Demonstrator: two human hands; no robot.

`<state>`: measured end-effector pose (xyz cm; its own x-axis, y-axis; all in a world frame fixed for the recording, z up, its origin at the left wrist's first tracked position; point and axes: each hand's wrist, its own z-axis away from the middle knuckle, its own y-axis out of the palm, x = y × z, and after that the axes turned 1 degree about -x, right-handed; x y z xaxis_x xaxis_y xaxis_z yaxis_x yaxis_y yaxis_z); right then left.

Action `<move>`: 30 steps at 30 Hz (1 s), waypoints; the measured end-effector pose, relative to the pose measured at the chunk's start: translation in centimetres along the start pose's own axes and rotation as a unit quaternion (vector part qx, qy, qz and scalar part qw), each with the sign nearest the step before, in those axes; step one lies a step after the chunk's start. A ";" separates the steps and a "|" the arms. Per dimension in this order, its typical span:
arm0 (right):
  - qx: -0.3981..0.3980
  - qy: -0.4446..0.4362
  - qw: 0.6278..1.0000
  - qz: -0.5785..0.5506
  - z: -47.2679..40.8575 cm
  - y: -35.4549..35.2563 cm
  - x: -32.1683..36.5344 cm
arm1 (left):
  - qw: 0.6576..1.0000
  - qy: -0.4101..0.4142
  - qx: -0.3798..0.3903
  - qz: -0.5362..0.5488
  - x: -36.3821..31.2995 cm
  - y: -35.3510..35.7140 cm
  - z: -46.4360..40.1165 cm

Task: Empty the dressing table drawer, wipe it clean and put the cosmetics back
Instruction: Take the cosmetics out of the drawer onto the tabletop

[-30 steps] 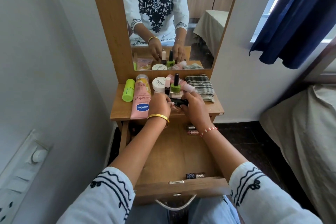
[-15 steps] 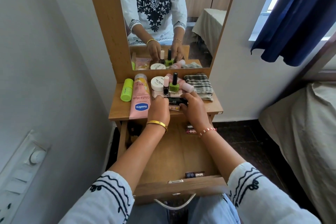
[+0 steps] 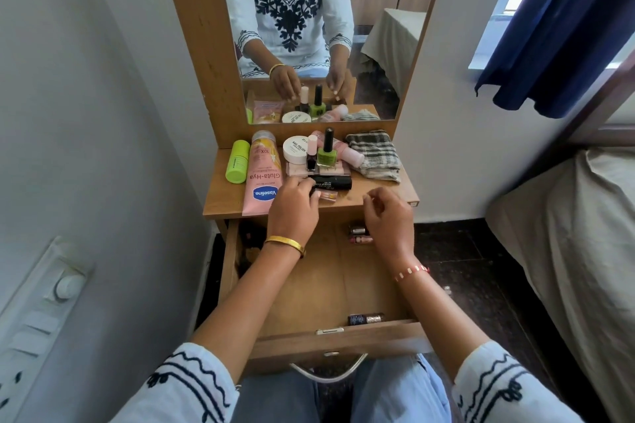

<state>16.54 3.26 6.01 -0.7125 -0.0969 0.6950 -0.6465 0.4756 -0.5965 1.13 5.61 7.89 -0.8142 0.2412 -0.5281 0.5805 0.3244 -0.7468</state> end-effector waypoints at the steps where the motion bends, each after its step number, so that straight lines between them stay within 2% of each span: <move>1: 0.043 0.034 0.998 0.008 0.5 0.1 -0.4 | 1.000 0.020 -0.010 0.019 -0.1 0.1 0.5; 4: 0.165 0.095 0.977 0.092 1.7 0.9 -2.1 | 0.994 0.080 0.011 0.072 -0.6 0.7 2.3; 8: 0.262 0.081 0.938 0.213 1.8 2.0 -3.3 | 0.985 0.096 0.086 0.113 -0.8 2.0 4.5; 12: 0.312 0.047 0.909 0.273 1.4 3.2 -3.6 | 0.980 0.030 0.142 0.138 -0.2 3.0 5.8; 16: 0.348 0.023 0.875 0.335 1.6 3.3 -3.6 | 0.957 -0.111 0.187 0.192 0.6 4.0 6.6; 19: 0.345 0.073 0.895 0.273 1.4 3.2 -3.3 | 0.939 -0.186 0.214 0.197 1.3 4.7 6.9; 22: 0.315 0.169 0.929 0.094 1.4 3.3 -3.1 | 0.917 -0.247 0.237 0.206 2.0 5.2 6.8; 24: 0.338 0.234 0.910 -0.057 1.5 3.0 -2.3 | 0.904 -0.270 0.255 0.210 2.3 5.6 6.8; 26: 0.369 0.269 0.877 -0.151 1.8 2.6 -1.3 | 0.894 -0.286 0.263 0.224 2.7 6.2 6.7; 30: 0.376 0.262 0.876 -0.150 1.9 2.7 -0.7 | 0.861 -0.309 0.265 0.304 2.8 6.2 6.8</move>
<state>14.74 2.95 3.15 -0.3848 0.3901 0.8365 -0.9202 -0.2322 -0.3150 2.42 2.11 -0.96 -0.3055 -0.3670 -0.8786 0.9490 -0.1931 -0.2493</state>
